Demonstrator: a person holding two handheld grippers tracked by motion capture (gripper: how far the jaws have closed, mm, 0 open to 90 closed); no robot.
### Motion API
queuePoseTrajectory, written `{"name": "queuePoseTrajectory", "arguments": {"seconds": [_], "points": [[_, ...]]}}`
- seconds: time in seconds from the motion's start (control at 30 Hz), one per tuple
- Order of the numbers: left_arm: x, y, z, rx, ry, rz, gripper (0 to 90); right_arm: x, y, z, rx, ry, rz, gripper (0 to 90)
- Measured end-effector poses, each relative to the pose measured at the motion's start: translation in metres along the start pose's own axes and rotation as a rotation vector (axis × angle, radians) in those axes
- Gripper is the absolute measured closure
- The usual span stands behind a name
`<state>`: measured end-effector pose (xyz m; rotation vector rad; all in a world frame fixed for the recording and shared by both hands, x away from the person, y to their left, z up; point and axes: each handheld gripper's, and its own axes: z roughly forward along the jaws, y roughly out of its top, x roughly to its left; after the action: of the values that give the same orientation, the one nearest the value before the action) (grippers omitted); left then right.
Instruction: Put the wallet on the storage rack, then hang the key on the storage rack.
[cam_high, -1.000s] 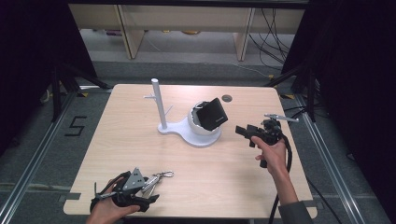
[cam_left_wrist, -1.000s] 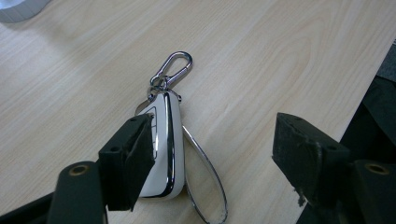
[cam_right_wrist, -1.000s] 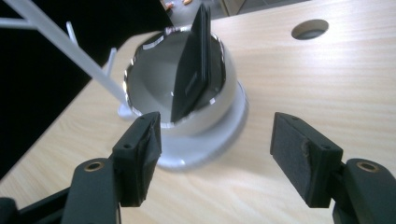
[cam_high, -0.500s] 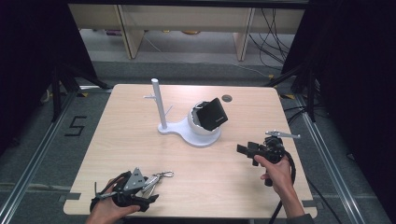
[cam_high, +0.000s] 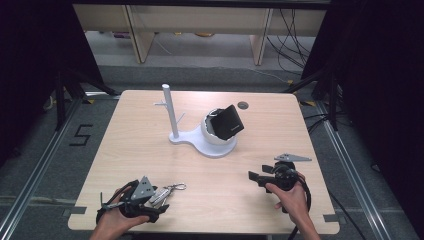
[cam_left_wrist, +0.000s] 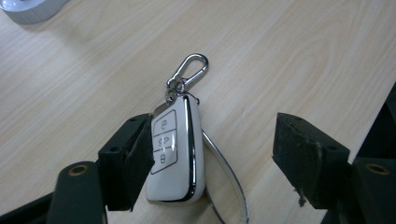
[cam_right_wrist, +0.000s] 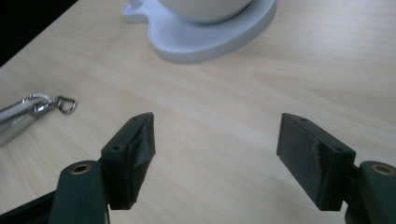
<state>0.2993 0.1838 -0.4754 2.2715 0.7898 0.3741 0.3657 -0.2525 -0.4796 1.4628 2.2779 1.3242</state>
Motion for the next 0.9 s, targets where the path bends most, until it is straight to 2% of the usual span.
{"name": "queuePoseTrajectory", "arguments": {"seconds": [0.07, 0.1, 0.2, 0.3, 0.33, 0.4, 0.5, 0.53, 0.57, 0.67, 0.7, 0.73, 0.77, 0.8, 0.87, 0.9], "points": [[0.002, -0.001, 0.000, -0.006, 0.005, -0.019, 28.6, 0.002, -0.006, 0.001, 0.027, 0.019, 0.014, 26.3], [0.004, -0.002, 0.000, -0.001, 0.012, -0.010, 28.5, 0.002, -0.008, 0.001, 0.038, 0.023, 0.009, 26.0], [0.004, -0.005, 0.001, -0.008, 0.006, -0.033, 28.5, 0.005, -0.015, 0.002, 0.065, 0.031, 0.005, 24.3], [0.005, -0.006, -0.001, -0.010, 0.015, -0.030, 28.5, 0.009, -0.021, 0.002, 0.081, 0.029, 0.001, 22.9], [0.004, -0.005, -0.001, -0.021, 0.017, -0.041, 28.5, 0.010, -0.022, 0.000, 0.088, 0.025, -0.004, 23.0], [0.005, -0.005, -0.003, -0.011, 0.019, -0.020, 28.5, 0.013, -0.026, -0.001, 0.094, 0.034, -0.018, 22.9], [0.005, -0.006, -0.003, -0.005, 0.029, -0.011, 28.3, 0.019, -0.033, -0.003, 0.116, 0.037, -0.027, 22.1], [0.004, -0.006, -0.002, -0.007, 0.028, -0.024, 28.2, 0.020, -0.035, -0.004, 0.122, 0.031, -0.033, 22.2], [0.004, -0.006, -0.002, -0.006, 0.033, -0.011, 27.7, 0.022, -0.036, -0.003, 0.128, 0.044, -0.046, 22.3], [0.004, -0.004, -0.001, -0.005, 0.036, -0.005, 26.7, 0.026, -0.038, -0.005, 0.135, 0.039, -0.059, 22.3], [0.004, -0.003, 0.000, -0.008, 0.039, -0.018, 26.6, 0.030, -0.040, -0.004, 0.137, 0.042, -0.027, 22.3], [0.005, -0.002, 0.001, -0.001, 0.047, -0.007, 26.2, 0.030, -0.039, -0.005, 0.148, 0.034, -0.040, 22.3], [0.004, -0.001, 0.003, -0.014, 0.044, -0.026, 25.5, 0.030, -0.040, -0.004, 0.141, 0.041, -0.051, 22.3], [0.005, 0.001, 0.004, -0.009, 0.039, -0.012, 24.0, 0.031, -0.041, -0.004, 0.141, 0.048, -0.041, 22.3], [0.005, 0.005, 0.007, -0.003, 0.028, -0.008, 23.5, 0.030, -0.040, -0.005, 0.139, 0.043, -0.062, 22.1], [0.005, 0.008, 0.009, -0.003, 0.024, -0.012, 23.5, 0.031, -0.040, -0.006, 0.139, 0.024, -0.056, 22.1]]}}
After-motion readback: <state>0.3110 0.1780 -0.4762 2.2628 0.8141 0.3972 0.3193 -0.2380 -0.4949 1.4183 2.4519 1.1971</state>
